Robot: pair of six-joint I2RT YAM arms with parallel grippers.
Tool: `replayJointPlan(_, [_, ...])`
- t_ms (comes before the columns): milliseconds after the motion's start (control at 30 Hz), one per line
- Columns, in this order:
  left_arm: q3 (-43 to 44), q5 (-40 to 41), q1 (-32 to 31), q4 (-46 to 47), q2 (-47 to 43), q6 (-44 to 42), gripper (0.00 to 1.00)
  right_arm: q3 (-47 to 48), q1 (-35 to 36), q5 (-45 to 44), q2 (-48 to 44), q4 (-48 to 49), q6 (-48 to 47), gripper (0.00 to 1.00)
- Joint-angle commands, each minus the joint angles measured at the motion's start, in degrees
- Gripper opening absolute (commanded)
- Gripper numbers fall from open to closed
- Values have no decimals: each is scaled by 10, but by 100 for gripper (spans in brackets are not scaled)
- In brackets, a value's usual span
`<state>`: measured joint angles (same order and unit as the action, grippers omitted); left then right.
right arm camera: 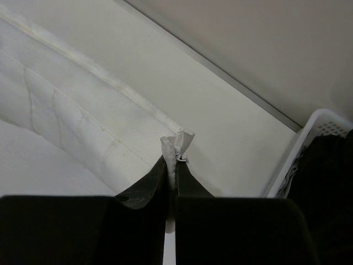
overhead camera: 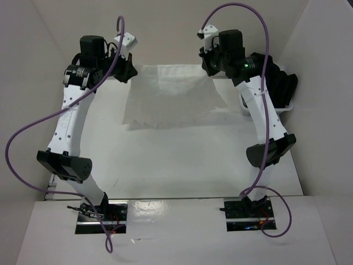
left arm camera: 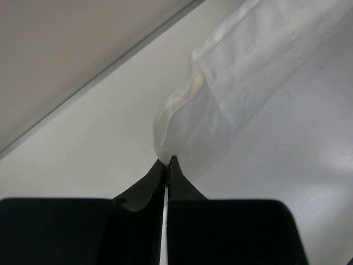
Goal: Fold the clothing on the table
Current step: Flatten the skirt out
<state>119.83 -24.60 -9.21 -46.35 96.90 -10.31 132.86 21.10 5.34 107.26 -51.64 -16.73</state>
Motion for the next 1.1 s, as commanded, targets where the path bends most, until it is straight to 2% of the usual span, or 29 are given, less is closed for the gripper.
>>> replayJointPlan(0, [19, 10, -7, 5, -25, 5, 0, 2, -3, 13, -48, 25, 2, 0])
replayJointPlan(100, [-6, 10, -12, 5, -54, 5, 0, -35, -3, 50, -86, 12, -13, 0])
replayJointPlan(367, [-220, 4, -18, 28, -190, -22, 0, -154, -3, 162, -182, -51, -79, 0])
replayJointPlan(500, [-258, -18, -18, -24, -250, -64, 0, -179, -3, 218, -210, -105, -122, 0])
replayJointPlan(633, [-263, -31, -18, -56, -280, -71, 0, -192, -3, 250, -218, -132, -137, 0])
replayJointPlan(833, [-258, -71, -18, -61, -252, -71, 0, -175, -3, 279, -179, -132, -142, 0])
replayJointPlan(967, [-258, -97, -18, -61, -180, -66, 0, -221, -3, 279, -145, -85, -119, 0])
replayJointPlan(1067, [-273, -97, -18, -37, -111, -71, 0, -258, -3, 243, -109, -39, -104, 0])
